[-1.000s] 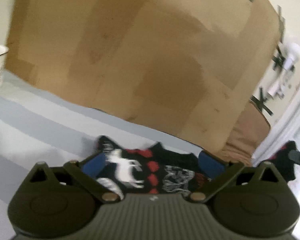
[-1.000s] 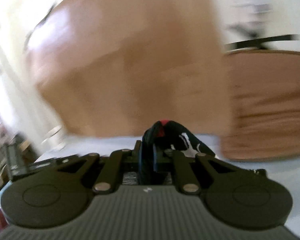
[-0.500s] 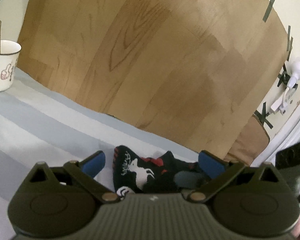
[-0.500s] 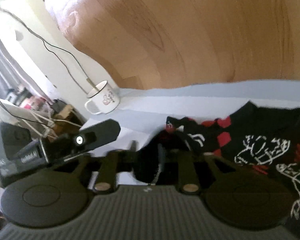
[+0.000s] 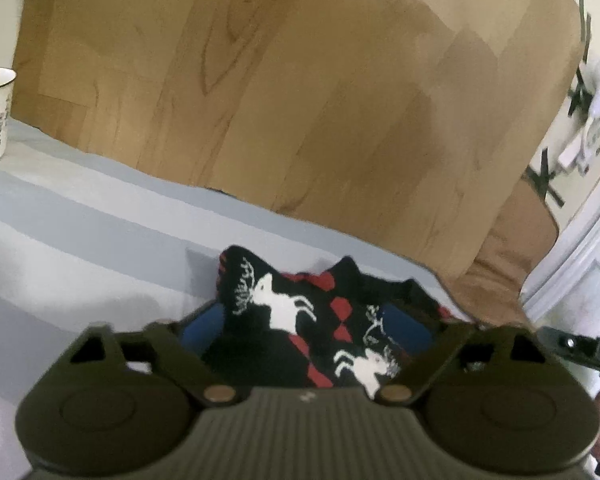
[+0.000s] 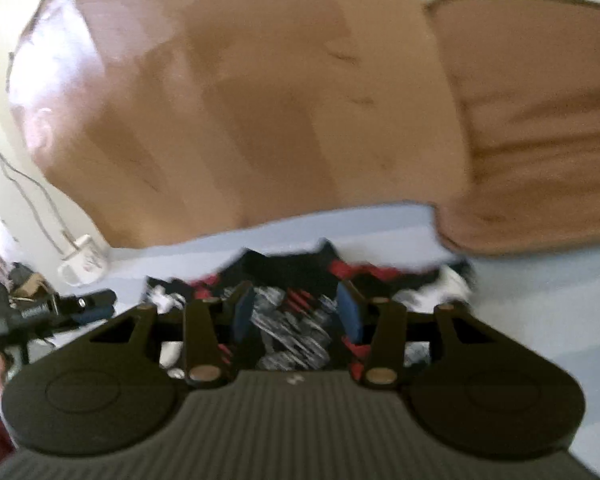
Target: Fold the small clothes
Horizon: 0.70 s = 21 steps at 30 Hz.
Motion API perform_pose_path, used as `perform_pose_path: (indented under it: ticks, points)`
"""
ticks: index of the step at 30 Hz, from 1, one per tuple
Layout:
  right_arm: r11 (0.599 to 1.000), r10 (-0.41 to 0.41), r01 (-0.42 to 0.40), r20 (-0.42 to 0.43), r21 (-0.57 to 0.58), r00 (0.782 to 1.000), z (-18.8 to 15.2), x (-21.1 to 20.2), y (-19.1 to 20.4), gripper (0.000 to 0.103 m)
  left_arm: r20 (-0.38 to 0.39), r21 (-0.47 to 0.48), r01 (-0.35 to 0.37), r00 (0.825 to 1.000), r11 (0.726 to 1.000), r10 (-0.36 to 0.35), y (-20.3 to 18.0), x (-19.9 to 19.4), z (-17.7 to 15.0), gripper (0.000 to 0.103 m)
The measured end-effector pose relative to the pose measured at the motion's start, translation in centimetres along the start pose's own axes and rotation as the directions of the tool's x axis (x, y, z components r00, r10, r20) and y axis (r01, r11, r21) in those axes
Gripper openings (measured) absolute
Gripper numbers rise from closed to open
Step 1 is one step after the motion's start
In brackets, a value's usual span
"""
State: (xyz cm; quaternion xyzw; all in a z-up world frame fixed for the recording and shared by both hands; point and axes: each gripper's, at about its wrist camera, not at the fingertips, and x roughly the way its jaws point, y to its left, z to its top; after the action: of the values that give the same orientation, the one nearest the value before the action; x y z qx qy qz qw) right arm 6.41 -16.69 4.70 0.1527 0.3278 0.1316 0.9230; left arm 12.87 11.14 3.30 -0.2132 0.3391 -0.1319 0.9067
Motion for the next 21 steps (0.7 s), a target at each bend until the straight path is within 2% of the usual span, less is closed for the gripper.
perform_pose_path:
  ticks: [2, 4, 9, 12, 15, 18, 21]
  points:
    - [1.000, -0.024, 0.024, 0.003, 0.019, 1.000, -1.0, -0.7, -1.2, 0.050, -0.031, 0.027, -0.018, 0.999, 0.999, 0.019, -0.3, 0.6, -0.3, 0.029]
    - [0.998, -0.051, 0.051, 0.006, 0.037, 0.999, -1.6, -1.0, -2.2, 0.050, -0.057, 0.050, -0.057, 0.997, 0.997, 0.059, -0.3, 1.3, -0.5, 0.003]
    - [0.995, -0.072, 0.072, -0.004, 0.073, 0.997, -2.4, -0.2, -3.2, 0.050, 0.038, 0.023, -0.118, 0.992, 0.993, 0.117, 0.9, -0.3, 0.3, 0.002]
    - [0.995, -0.043, 0.044, -0.005, 0.091, 0.999, -2.5, 0.1, -2.7, 0.050, 0.061, -0.048, -0.138, 0.988, 0.989, 0.141, 2.7, -1.2, 0.9, 0.002]
    - [0.997, 0.038, -0.037, -0.017, 0.064, 0.999, -2.5, 0.9, -0.3, 0.050, 0.057, -0.119, -0.132, 0.989, 0.984, 0.140, 4.0, -1.5, 1.3, 0.003]
    - [0.986, 0.120, -0.127, -0.066, -0.107, 0.991, -2.7, 2.4, 5.7, 0.050, 0.080, -0.132, -0.147, 0.984, 0.980, 0.159, 4.3, -2.1, 1.4, 0.004]
    - [0.920, 0.191, -0.229, -0.145, -0.318, 0.971, -3.7, 4.5, 12.8, 0.050, 0.089, -0.134, -0.153, 0.982, 0.979, 0.166, 4.4, -2.5, 1.5, 0.005]
